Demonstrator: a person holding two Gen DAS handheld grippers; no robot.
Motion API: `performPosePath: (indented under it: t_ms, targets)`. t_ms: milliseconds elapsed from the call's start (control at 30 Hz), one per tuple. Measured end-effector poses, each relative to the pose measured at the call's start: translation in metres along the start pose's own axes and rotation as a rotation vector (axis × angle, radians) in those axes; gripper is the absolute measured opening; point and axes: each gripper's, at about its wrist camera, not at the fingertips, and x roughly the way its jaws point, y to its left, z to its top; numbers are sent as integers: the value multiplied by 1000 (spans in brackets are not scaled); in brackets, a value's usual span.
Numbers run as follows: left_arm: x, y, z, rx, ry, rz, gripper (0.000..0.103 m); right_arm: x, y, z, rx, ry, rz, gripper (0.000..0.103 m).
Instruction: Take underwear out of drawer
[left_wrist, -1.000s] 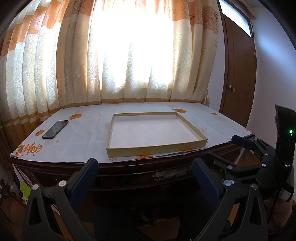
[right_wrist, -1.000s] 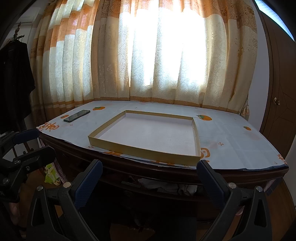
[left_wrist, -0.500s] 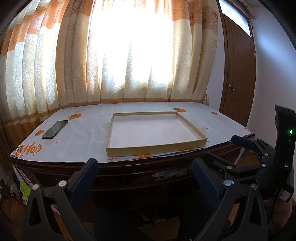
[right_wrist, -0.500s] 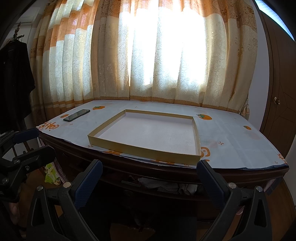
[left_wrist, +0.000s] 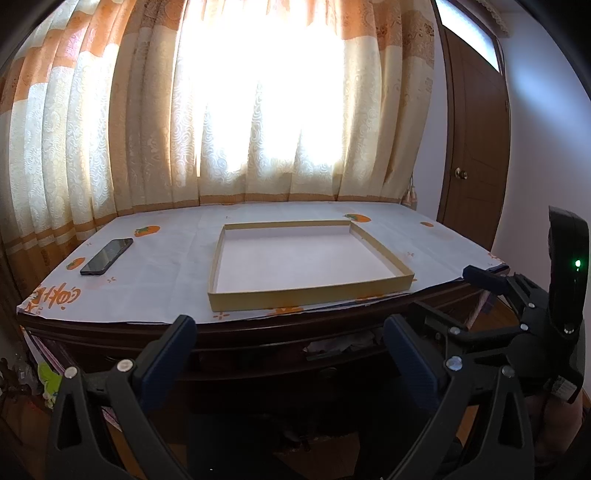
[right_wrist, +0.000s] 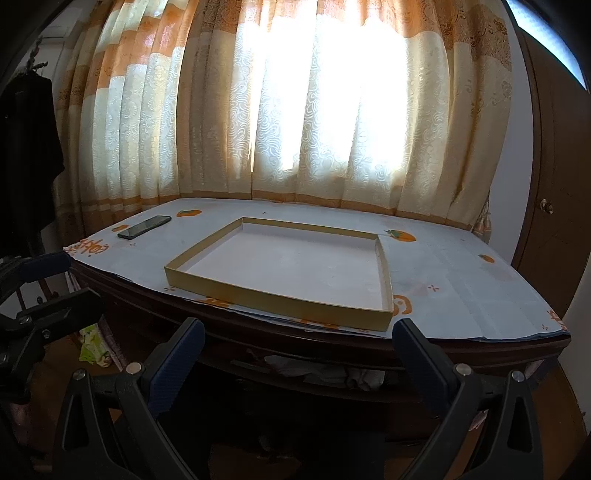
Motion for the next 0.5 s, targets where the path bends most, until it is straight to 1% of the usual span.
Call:
performPosePath:
  t_ms: [233, 400, 500]
  targets:
    - [10, 0, -5, -1, 18, 3, 103, 11, -9, -3, 22, -11, 47, 102]
    - [22, -1, -10, -2, 43, 8, 103, 28, -11, -9, 11, -18, 63, 102]
    - [29, 0, -14, -7, 58, 10, 103, 40, -11, -13, 1, -28, 93, 102]
